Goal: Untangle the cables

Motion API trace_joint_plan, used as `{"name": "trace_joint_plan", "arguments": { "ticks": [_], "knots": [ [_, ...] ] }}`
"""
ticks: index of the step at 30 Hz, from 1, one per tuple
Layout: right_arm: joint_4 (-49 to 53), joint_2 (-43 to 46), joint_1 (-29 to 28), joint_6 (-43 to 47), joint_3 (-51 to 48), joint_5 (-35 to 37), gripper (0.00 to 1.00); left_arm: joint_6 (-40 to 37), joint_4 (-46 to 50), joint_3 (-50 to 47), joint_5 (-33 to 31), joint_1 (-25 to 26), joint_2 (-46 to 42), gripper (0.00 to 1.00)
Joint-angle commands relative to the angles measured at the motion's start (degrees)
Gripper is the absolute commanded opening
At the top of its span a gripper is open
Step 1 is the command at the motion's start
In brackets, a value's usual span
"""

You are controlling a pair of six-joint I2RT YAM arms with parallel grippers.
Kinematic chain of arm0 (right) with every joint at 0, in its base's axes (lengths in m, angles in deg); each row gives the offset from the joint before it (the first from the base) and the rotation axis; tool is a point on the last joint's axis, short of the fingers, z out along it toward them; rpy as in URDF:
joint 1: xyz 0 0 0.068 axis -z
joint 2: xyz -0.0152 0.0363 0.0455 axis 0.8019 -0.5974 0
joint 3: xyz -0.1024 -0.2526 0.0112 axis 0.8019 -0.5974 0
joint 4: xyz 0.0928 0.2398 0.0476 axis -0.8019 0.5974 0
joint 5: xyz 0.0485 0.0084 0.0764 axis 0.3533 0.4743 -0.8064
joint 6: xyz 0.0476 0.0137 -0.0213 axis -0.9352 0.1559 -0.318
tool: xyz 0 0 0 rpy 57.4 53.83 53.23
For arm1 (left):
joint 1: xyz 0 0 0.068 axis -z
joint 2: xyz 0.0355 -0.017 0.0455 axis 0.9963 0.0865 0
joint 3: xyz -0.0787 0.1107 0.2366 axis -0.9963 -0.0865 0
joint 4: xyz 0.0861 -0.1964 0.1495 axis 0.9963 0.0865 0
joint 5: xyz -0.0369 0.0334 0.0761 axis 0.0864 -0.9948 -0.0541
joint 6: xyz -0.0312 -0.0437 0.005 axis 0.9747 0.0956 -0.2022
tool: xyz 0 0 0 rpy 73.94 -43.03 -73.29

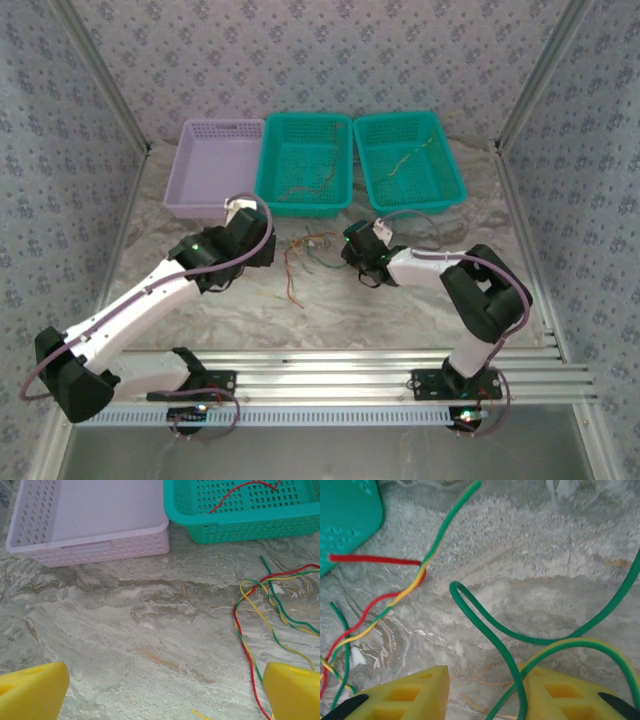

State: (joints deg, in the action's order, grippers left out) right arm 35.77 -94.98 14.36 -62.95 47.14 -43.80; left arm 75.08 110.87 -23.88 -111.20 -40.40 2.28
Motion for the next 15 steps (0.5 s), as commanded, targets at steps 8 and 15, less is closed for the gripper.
{"name": "trace_joint_plan", "arguments": {
  "ticks": [8,15],
  "knots": [
    [-1.60,-5.14,1.94,-2.89,-0.49,-3.49,0.33,1.08,1.16,-0.86,-0.84,0.24,-2.57,1.00],
    [1.58,-5.08,1.90,-1.06,1.25,-1.38,0.24,1.34,0.95,-1.61,-0.68,0.30,-2.54,1.00]
  ]
}}
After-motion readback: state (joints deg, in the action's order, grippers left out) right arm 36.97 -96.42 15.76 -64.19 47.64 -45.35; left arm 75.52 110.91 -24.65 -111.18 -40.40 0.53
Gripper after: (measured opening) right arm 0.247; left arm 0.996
